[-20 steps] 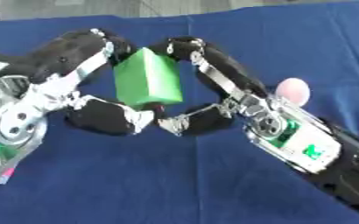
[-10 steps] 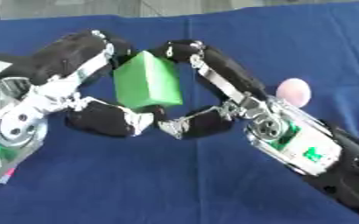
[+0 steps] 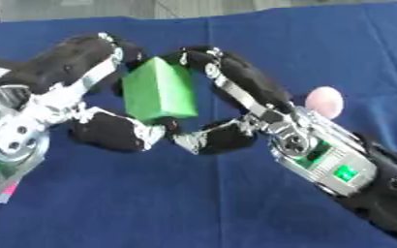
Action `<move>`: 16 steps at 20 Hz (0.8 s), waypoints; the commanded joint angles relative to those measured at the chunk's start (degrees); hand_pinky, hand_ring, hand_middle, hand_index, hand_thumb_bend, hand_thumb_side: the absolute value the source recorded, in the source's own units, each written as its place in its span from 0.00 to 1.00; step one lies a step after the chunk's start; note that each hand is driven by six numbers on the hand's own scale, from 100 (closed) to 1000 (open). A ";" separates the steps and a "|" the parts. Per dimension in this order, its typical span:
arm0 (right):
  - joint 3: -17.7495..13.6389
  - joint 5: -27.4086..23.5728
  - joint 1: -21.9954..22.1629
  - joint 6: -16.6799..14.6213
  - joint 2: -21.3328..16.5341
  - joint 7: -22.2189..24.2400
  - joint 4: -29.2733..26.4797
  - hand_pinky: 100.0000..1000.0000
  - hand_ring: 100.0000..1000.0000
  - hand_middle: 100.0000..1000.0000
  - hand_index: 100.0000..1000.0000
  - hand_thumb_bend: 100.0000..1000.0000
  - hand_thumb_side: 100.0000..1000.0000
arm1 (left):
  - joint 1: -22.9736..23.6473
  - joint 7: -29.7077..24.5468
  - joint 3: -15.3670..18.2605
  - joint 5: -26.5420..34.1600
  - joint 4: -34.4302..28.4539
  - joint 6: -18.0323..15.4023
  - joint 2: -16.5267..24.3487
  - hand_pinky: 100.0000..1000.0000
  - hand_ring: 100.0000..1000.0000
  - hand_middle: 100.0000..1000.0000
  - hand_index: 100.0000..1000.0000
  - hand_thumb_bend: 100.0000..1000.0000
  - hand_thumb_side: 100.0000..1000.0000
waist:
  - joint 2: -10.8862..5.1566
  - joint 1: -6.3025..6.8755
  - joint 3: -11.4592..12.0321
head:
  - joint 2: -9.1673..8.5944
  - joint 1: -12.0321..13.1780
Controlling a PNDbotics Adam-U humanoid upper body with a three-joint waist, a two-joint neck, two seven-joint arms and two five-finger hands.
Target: Pick up the objects with one hand, pass them to the other hand, and then place them into the box on the other side of the table.
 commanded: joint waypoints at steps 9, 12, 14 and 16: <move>-1.05 4.73 0.36 0.12 -0.98 1.76 0.90 0.83 0.80 0.72 0.96 0.18 0.00 | -0.54 -1.86 1.57 -1.77 -1.46 -1.84 2.07 0.63 0.42 0.32 0.41 0.00 0.12 | -1.32 0.05 -0.23 | -0.40 0.33; -1.05 5.14 0.45 0.41 -1.07 1.18 0.90 0.84 0.80 0.73 0.96 0.17 0.00 | -0.29 -2.87 1.59 -2.09 -1.36 -2.14 2.41 0.63 0.42 0.32 0.42 0.00 0.09 | -1.40 0.13 -0.22 | -0.33 0.28; -0.93 5.54 0.55 0.28 -1.06 1.23 0.90 0.84 0.81 0.73 0.97 0.17 0.02 | 0.07 -3.26 1.70 -2.48 -1.19 -2.45 2.88 0.63 0.43 0.33 0.43 0.00 0.07 | -1.47 0.19 -0.27 | -0.28 0.29; -0.92 5.91 0.67 0.15 -1.10 1.18 0.90 0.84 0.81 0.73 0.97 0.17 0.04 | 0.55 -3.36 1.84 -3.02 -0.68 -2.80 3.52 0.63 0.43 0.33 0.43 0.00 0.06 | -1.56 0.28 -0.38 | -0.24 0.35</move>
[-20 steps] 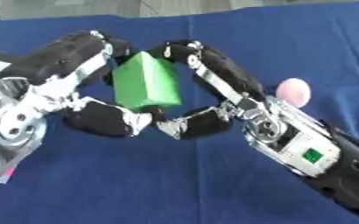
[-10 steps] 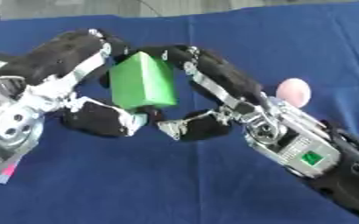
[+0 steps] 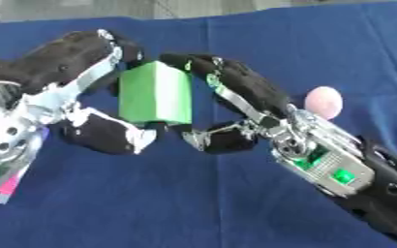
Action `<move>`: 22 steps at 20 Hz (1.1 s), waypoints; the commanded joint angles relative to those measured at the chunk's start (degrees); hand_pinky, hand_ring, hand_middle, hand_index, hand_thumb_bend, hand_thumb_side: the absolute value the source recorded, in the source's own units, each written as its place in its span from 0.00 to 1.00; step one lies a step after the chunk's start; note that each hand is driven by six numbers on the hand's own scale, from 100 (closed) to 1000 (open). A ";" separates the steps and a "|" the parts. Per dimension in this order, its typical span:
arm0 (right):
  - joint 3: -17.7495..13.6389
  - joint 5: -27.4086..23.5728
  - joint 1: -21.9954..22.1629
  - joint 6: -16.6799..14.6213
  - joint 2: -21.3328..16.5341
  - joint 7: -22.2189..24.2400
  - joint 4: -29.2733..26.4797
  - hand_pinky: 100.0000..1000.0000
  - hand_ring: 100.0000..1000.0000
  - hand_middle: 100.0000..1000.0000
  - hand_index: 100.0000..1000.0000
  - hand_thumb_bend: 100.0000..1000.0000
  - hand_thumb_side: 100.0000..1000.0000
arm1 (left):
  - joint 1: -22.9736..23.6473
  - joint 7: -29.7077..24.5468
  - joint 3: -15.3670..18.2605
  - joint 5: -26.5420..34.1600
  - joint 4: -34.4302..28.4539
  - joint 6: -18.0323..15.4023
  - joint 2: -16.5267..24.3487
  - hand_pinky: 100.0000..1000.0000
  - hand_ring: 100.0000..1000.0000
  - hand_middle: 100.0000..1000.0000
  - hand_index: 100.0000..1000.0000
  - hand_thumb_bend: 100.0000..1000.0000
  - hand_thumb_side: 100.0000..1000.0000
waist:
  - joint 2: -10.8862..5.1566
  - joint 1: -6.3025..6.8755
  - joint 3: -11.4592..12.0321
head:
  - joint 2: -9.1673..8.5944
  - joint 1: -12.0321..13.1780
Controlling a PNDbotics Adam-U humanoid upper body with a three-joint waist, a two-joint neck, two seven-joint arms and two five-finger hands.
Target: Pick up the objects with one hand, pass them to the other hand, and then place them into the box on the other side of the table.
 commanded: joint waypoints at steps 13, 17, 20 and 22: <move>0.52 -2.72 0.36 -1.75 -1.74 -0.27 -0.52 0.86 0.83 0.76 0.97 0.00 0.06 | 9.23 5.02 10.49 3.38 -0.74 1.27 13.10 0.65 0.42 0.33 0.42 0.00 0.09 | -1.84 0.84 -1.27 | -0.03 4.38; 0.83 -5.76 1.39 -1.71 -1.88 -0.32 -0.52 0.86 0.84 0.77 0.96 0.00 0.22 | 13.90 8.38 13.75 5.67 -0.20 2.52 17.31 0.65 0.42 0.32 0.42 0.00 0.10 | -2.03 0.46 -1.76 | 0.46 6.90; 0.90 -5.62 2.40 -1.99 -1.84 -0.04 -0.52 0.87 0.84 0.77 0.95 0.00 0.19 | 17.05 10.81 15.84 7.71 1.01 2.94 19.68 0.65 0.42 0.33 0.42 0.00 0.11 | -2.38 -0.04 -2.16 | 1.75 7.85; 0.93 -5.19 2.86 -2.25 -1.78 -0.09 -0.52 0.87 0.85 0.77 0.95 0.00 0.16 | 18.64 12.36 17.10 8.88 2.01 2.90 20.94 0.65 0.42 0.33 0.42 0.00 0.11 | -2.60 -0.31 -2.35 | 2.11 8.16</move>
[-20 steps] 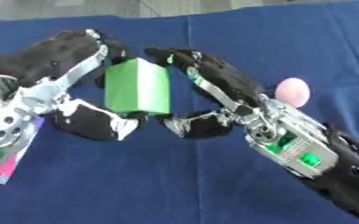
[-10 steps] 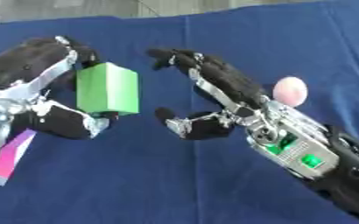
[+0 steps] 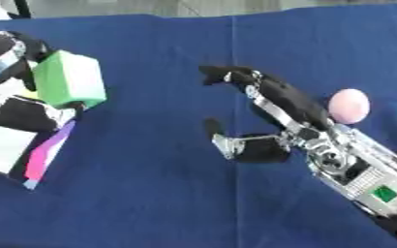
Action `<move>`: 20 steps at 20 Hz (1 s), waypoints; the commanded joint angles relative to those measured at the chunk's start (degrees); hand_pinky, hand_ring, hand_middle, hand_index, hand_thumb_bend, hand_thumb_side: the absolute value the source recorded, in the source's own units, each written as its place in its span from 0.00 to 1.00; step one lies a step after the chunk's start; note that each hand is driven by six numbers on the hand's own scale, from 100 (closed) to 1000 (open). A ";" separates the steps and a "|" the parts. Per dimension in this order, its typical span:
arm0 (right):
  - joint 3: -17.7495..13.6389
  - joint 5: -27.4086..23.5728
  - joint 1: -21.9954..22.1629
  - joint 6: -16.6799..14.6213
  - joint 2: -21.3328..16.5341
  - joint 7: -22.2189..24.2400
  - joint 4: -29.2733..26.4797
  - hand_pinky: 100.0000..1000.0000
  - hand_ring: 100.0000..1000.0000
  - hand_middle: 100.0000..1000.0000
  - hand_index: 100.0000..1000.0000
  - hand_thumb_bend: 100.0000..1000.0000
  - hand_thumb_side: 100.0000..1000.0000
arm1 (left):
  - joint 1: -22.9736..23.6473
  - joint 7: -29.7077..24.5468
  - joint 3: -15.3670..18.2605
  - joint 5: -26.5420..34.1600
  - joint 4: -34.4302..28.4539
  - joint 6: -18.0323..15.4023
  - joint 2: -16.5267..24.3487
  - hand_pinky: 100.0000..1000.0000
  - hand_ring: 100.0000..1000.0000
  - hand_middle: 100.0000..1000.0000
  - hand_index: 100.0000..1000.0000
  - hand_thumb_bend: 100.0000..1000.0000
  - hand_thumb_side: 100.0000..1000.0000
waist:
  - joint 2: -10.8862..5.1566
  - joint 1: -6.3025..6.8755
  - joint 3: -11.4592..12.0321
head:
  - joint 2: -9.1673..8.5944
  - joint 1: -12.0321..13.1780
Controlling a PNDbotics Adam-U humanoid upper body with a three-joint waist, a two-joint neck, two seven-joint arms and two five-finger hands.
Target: Pick up the objects with one hand, pass them to the other hand, and then place them into the box on the other side of the table.
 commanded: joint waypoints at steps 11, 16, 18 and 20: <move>-0.24 2.36 1.01 -3.63 -0.91 -1.62 -0.55 0.87 0.84 0.77 0.93 0.00 0.10 | 6.10 6.33 7.05 3.58 8.52 -1.05 7.36 0.66 0.44 0.34 0.43 0.00 0.10 | -1.74 -1.01 -1.30 | 0.40 3.91; -0.18 3.49 1.79 -4.42 -0.78 -2.37 -0.55 0.86 0.84 0.76 0.92 0.00 0.11 | 6.08 8.15 8.10 5.01 15.91 -3.91 6.67 0.68 0.46 0.35 0.43 0.00 0.13 | -1.87 -1.38 -2.30 | 0.52 5.02; -0.04 3.92 2.10 -4.53 -0.64 -2.51 -0.55 0.86 0.84 0.76 0.92 0.00 0.11 | 5.54 8.58 8.09 5.63 19.18 -5.83 5.95 0.69 0.47 0.37 0.45 0.00 0.11 | -1.89 -1.50 -2.66 | 0.48 5.34; 0.05 4.29 2.37 -4.65 -0.51 -2.79 -0.55 0.86 0.83 0.76 0.91 0.00 0.10 | 5.02 8.84 7.93 5.92 22.10 -7.75 5.51 0.68 0.48 0.39 0.47 0.00 0.07 | -1.91 -1.58 -2.98 | 0.28 5.75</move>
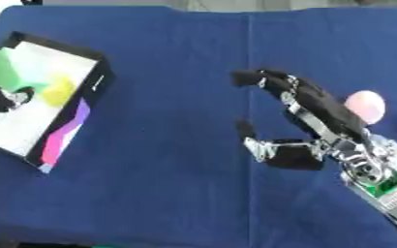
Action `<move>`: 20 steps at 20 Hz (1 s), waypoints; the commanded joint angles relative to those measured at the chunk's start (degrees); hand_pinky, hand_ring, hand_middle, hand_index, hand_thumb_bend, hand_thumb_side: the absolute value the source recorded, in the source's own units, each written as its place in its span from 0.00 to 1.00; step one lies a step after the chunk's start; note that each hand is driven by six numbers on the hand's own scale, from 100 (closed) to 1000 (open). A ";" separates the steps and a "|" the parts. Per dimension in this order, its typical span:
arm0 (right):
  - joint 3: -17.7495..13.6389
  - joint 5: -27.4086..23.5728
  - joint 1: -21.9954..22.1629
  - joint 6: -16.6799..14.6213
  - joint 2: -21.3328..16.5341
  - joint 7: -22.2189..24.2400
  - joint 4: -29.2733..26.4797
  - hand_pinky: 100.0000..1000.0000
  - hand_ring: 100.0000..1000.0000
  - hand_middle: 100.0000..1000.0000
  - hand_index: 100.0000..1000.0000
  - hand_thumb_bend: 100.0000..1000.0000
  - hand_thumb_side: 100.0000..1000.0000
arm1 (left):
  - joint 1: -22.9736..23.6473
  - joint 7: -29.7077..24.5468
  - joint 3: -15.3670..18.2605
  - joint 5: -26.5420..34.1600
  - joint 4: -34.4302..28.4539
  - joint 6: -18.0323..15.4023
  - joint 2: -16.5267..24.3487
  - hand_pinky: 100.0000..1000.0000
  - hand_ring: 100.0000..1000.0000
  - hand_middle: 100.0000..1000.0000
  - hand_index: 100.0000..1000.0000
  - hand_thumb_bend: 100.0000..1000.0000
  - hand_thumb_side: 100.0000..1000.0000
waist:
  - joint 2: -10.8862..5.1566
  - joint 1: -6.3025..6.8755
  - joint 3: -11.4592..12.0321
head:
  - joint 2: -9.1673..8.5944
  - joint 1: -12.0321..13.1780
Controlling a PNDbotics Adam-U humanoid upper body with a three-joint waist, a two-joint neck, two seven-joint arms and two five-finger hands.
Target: Pick up the objects with one hand, pass them to the other hand, and then place them into the box on the other side of the table.
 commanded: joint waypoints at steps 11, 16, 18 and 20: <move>-0.51 1.56 0.60 -1.57 -0.75 -2.11 -0.56 0.86 0.83 0.76 0.91 0.00 0.09 | -3.24 0.03 2.05 -6.89 14.49 -5.56 -1.16 0.81 0.79 0.73 0.88 0.40 0.56 | -1.81 -0.15 -0.86 | -0.34 1.36; -0.50 1.68 1.19 -1.70 -0.94 -2.31 -0.56 0.86 0.83 0.76 0.91 0.00 0.08 | -2.12 -3.37 2.16 -11.17 15.47 -5.29 -0.36 0.83 0.84 0.77 0.95 0.78 0.65 | -2.20 0.09 -2.03 | -0.43 1.12; -0.55 1.95 1.54 -1.88 -1.01 -2.49 -0.56 0.86 0.83 0.76 0.91 0.00 0.09 | -1.89 -4.99 2.67 -12.91 15.94 -5.14 -0.27 0.83 0.84 0.77 0.97 0.84 0.65 | -2.29 -0.06 -2.19 | 0.22 1.01; -0.65 1.85 1.69 -1.70 -1.05 -2.66 -0.56 0.86 0.83 0.76 0.91 0.00 0.09 | -1.74 -5.99 3.04 -14.27 16.15 -5.29 -0.40 0.83 0.84 0.76 0.99 0.86 0.67 | -2.31 -0.03 -2.12 | 0.82 1.31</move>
